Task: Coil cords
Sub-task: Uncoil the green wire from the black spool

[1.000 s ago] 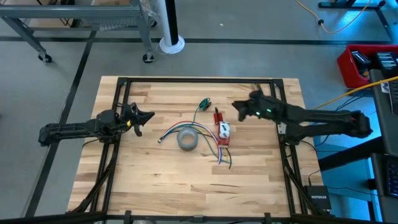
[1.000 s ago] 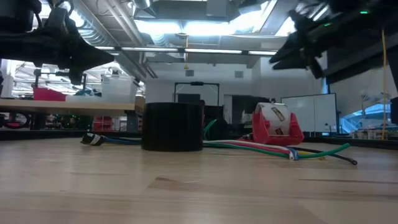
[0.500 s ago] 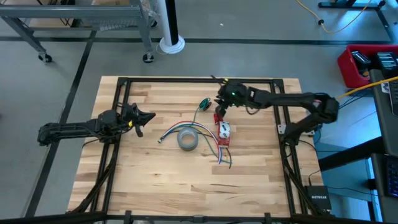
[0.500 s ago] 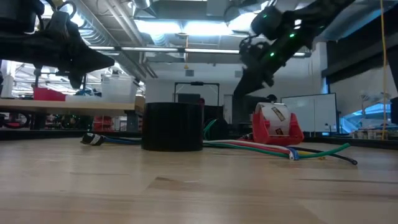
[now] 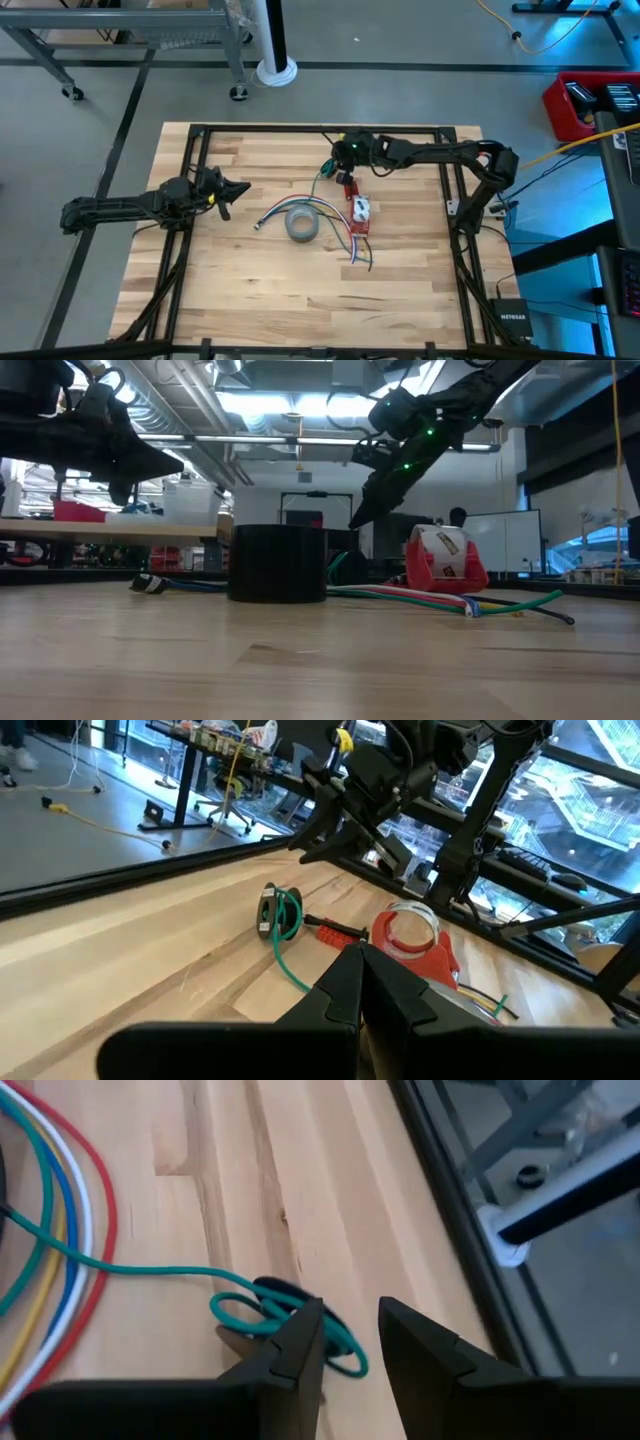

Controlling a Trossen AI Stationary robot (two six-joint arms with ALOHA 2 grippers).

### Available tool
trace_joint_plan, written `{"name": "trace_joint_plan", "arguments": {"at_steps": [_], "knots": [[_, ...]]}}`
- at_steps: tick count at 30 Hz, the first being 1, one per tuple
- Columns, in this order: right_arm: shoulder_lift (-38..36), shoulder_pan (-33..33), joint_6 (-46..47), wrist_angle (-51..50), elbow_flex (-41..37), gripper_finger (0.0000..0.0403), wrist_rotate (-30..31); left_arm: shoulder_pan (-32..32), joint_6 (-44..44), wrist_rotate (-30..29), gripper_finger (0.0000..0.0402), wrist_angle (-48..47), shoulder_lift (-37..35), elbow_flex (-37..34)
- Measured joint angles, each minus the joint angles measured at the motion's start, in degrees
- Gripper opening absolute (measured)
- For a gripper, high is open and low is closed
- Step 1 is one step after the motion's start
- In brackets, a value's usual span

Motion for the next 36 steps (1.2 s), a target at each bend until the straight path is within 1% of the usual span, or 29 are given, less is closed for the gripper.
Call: {"name": "trace_joint_plan", "arguments": {"at_steps": [4,8,13,17,21,26,32,36], "knots": [[0.0,0.0,-4.16,-0.42,0.65,0.0104,-0.65,0.0,-1.12,0.0,0.0,-0.56,0.24,0.0],[0.19,-0.78,-5.18,-2.76,1.86,0.0104,-4.05,0.0,-1.05,0.01,0.0,-0.53,0.24,0.0],[2.58,-2.61,-5.69,-3.24,3.69,0.0104,-4.81,0.0,-0.94,0.02,0.0,-0.39,0.39,0.0],[5.75,-4.26,-5.74,-4.51,6.94,0.0104,-8.28,0.0,-0.92,0.02,0.0,-0.36,0.39,0.0],[9.52,-4.63,-6.34,-10.35,11.64,0.0104,-8.39,0.0,-0.93,0.02,0.0,-0.32,0.39,0.0],[11.93,-4.46,-8.99,-17.73,16.26,0.0104,-8.52,0.0,-0.92,0.03,0.0,-0.43,0.39,0.0],[11.98,-4.46,-9.4,-19.24,17.75,0.0104,-8.56,0.0,-0.92,0.02,0.0,-0.43,0.39,0.0],[11.98,-4.46,-10.93,-20.1,17.76,0.0104,-9.88,0.0,-0.94,0.02,0.0,-0.46,0.39,0.0]]}}
